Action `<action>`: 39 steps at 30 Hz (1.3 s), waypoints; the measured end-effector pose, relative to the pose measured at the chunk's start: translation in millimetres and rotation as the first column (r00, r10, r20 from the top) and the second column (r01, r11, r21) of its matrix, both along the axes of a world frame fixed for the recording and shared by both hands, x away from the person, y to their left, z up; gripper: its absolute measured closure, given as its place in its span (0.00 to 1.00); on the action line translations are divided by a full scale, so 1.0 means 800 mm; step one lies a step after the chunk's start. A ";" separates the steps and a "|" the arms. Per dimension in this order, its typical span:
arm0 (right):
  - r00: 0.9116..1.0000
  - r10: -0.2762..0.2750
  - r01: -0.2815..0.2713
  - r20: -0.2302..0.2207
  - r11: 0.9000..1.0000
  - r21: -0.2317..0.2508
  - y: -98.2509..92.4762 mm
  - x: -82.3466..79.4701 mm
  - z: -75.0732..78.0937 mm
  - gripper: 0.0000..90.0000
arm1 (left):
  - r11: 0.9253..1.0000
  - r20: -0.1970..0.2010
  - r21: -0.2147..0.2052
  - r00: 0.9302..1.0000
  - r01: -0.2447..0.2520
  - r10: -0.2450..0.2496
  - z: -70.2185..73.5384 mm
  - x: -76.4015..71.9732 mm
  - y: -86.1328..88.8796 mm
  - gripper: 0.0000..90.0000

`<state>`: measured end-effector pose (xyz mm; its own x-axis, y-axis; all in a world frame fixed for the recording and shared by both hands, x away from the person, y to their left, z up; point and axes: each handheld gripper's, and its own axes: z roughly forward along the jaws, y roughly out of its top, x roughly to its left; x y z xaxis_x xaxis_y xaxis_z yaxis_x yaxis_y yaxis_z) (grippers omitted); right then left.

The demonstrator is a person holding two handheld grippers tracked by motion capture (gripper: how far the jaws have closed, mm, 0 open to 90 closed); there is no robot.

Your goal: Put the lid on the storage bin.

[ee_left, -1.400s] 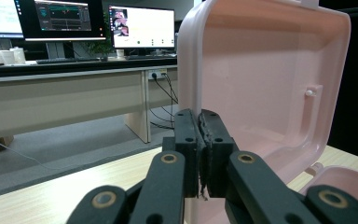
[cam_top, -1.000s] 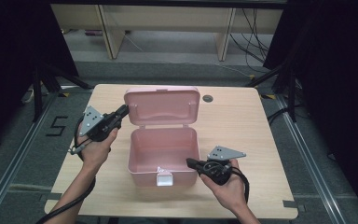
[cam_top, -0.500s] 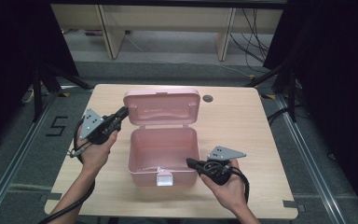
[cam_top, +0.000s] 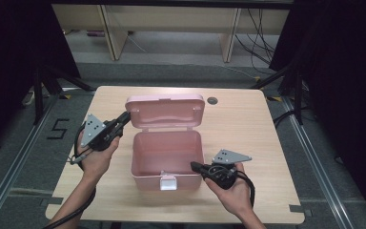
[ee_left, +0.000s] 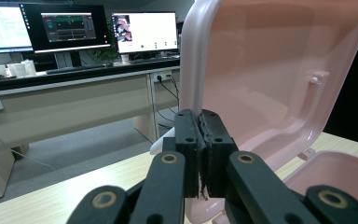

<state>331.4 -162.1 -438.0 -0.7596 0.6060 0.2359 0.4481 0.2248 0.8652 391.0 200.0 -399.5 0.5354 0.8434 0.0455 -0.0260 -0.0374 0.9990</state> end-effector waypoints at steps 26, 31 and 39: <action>0.999 0.011 -0.011 0.043 1.000 -0.013 -0.002 0.003 -0.001 1.00 | 1.000 0.003 0.010 1.000 0.001 -0.001 -0.003 -0.015 0.000 0.96; 0.999 0.011 -0.011 0.044 1.000 -0.013 -0.002 0.002 -0.001 1.00 | 1.000 0.003 0.010 1.000 0.002 -0.002 -0.004 -0.017 0.000 0.96; 0.999 0.011 -0.011 0.046 1.000 -0.014 -0.002 0.002 -0.001 1.00 | 1.000 -0.012 0.000 1.000 0.004 -0.004 -0.005 -0.021 -0.002 0.96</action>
